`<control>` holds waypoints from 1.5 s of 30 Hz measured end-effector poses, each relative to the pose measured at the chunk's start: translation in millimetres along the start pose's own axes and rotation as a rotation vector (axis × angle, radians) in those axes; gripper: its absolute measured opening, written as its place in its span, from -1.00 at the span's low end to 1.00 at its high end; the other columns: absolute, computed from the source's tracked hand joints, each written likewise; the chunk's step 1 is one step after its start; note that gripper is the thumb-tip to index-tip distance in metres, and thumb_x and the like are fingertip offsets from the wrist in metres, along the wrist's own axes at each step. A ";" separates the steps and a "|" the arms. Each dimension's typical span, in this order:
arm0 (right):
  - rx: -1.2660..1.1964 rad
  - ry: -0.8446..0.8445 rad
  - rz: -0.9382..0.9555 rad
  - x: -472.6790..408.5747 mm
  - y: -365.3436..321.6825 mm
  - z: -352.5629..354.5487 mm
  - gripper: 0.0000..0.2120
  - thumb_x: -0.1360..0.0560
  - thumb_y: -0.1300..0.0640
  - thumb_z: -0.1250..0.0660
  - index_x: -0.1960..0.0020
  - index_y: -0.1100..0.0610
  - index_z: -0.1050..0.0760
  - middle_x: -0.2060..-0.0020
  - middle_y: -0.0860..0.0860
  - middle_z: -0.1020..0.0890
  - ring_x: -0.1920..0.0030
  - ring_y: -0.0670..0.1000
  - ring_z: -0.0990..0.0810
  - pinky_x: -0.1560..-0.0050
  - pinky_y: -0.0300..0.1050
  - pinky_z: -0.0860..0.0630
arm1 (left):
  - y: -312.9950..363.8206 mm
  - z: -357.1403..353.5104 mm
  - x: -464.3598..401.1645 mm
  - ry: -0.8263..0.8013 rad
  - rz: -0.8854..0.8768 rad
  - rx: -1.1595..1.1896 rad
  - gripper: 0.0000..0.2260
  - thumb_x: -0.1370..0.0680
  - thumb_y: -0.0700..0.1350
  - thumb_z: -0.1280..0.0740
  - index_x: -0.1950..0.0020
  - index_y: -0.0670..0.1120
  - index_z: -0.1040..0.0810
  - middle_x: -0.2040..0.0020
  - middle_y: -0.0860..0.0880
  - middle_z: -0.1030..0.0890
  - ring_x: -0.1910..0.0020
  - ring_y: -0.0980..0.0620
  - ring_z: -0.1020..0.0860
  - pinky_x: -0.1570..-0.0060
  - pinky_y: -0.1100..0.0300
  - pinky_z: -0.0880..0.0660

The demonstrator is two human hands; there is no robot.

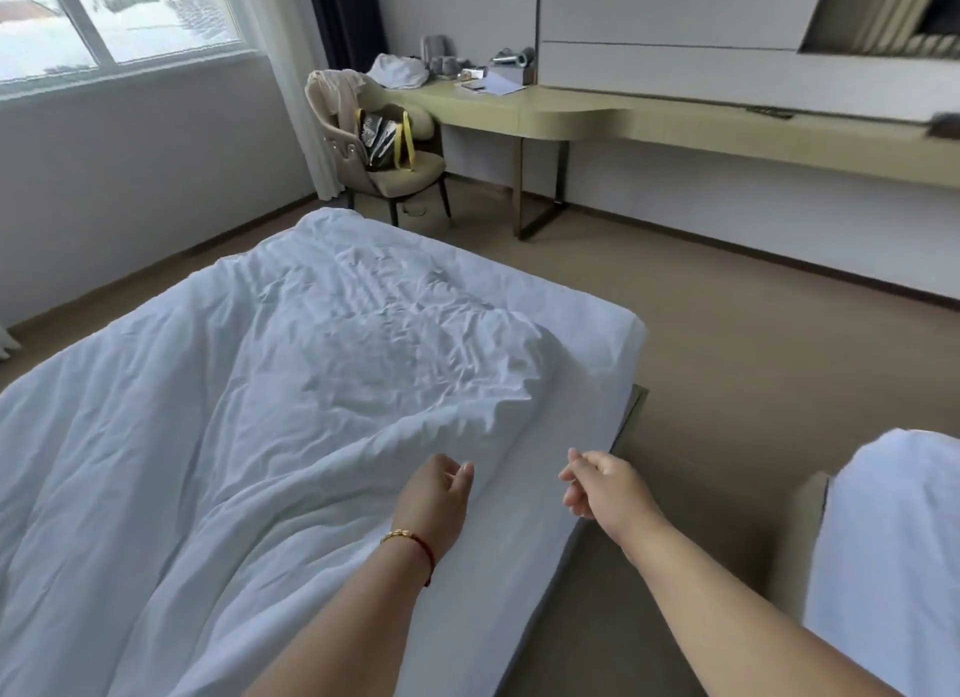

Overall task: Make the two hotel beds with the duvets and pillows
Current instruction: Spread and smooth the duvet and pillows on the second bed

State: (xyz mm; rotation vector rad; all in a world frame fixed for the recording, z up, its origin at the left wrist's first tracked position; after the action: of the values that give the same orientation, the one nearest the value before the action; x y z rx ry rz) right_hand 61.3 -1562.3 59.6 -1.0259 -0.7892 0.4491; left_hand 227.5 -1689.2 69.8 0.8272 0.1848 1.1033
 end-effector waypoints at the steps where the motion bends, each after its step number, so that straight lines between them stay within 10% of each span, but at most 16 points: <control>1: -0.004 0.012 -0.014 -12.4 0.2 9.0 -0.66 -0.63 -0.01 -0.14 0.15 0.19 -0.52 0.41 0.05 -0.58 0.35 0.02 -0.53 0.18 -0.07 -0.51 | 8.1 -8.2 -14.3 -0.016 0.003 -0.006 -0.76 -0.63 0.06 -0.17 0.04 -0.09 -0.48 0.20 0.04 -0.54 0.24 0.08 -0.48 0.30 0.18 -0.33; 20: 0.352 -0.152 -0.129 -366.5 -78.3 58.0 -0.66 -0.55 -0.14 -0.21 0.19 0.12 -0.34 0.21 0.07 -0.55 0.24 0.01 -0.47 0.21 -0.12 -0.40 | 67.2 -61.4 -313.6 -0.007 0.300 0.184 -0.70 -0.62 0.08 -0.14 0.11 -0.13 -0.42 0.12 -0.11 -0.61 0.09 -0.12 -0.61 0.00 -0.01 -0.51; 28: 0.528 -0.571 -0.210 -493.8 -94.4 11.4 -0.60 -0.40 -0.31 -0.33 0.05 -0.01 -0.34 0.13 -0.07 -0.44 0.18 -0.07 -0.44 0.17 -0.17 -0.36 | 62.4 -70.6 -350.8 0.173 0.501 0.354 -0.70 -0.65 0.07 -0.12 0.07 -0.13 -0.46 0.14 -0.06 -0.63 0.13 -0.02 -0.61 0.03 0.06 -0.52; 31: 0.514 -0.824 -0.347 -513.1 -88.6 -7.6 -0.36 -0.42 -0.22 -0.40 -0.33 0.14 -0.39 -0.11 -0.02 -0.56 0.02 -0.05 -0.55 0.08 -0.24 -0.47 | 71.0 -86.0 -357.9 0.292 0.624 0.452 -0.68 -0.65 0.06 -0.13 0.04 -0.17 -0.48 0.13 -0.08 -0.62 0.16 0.01 -0.59 0.11 0.13 -0.50; 35: 0.488 -1.051 -0.272 -503.9 -107.3 -15.0 -0.67 -0.31 0.10 -0.55 0.00 0.15 -0.54 0.33 -0.16 -0.54 0.47 -0.27 -0.50 0.51 -0.51 -0.35 | 97.4 -109.9 -362.5 0.466 0.752 0.549 -0.71 -0.64 0.07 -0.12 0.01 -0.12 -0.49 0.10 -0.08 -0.61 0.14 0.00 -0.59 0.12 0.16 -0.49; 39: 0.343 -1.134 -0.231 -529.1 -88.4 -17.8 -0.28 -0.10 0.00 -0.60 -0.20 0.22 -0.55 0.11 0.02 -0.71 0.16 -0.04 -0.70 0.20 -0.18 -0.61 | 125.9 -129.3 -359.5 0.686 0.802 0.571 -0.70 -0.65 0.03 -0.13 0.06 -0.17 -0.48 0.16 -0.07 -0.59 0.15 0.00 -0.57 0.13 0.15 -0.46; 45: 0.353 -1.083 0.079 -529.4 -113.3 -2.2 -0.71 -0.58 0.02 -0.26 -0.24 0.12 -0.51 -0.04 -0.08 -0.58 -0.10 -0.06 -0.54 -0.09 -0.26 -0.42 | 169.9 -152.0 -344.3 0.924 0.847 0.629 -0.71 -0.65 0.01 -0.13 0.06 -0.16 -0.49 0.21 -0.06 -0.58 0.23 0.04 -0.54 0.21 0.22 -0.45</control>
State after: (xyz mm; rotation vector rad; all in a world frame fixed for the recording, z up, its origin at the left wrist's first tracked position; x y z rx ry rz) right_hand -282.9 -1969.1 -35.6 -0.4206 -1.5511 1.2073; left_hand -134.3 -1871.6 -10.1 0.9026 1.0663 2.2545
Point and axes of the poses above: each hand's wrist, its own x-axis away from the middle knuckle, its own z-axis out of the back of the hand, y = z × x, the point moved 1 cm from there along -x, towards the middle knuckle
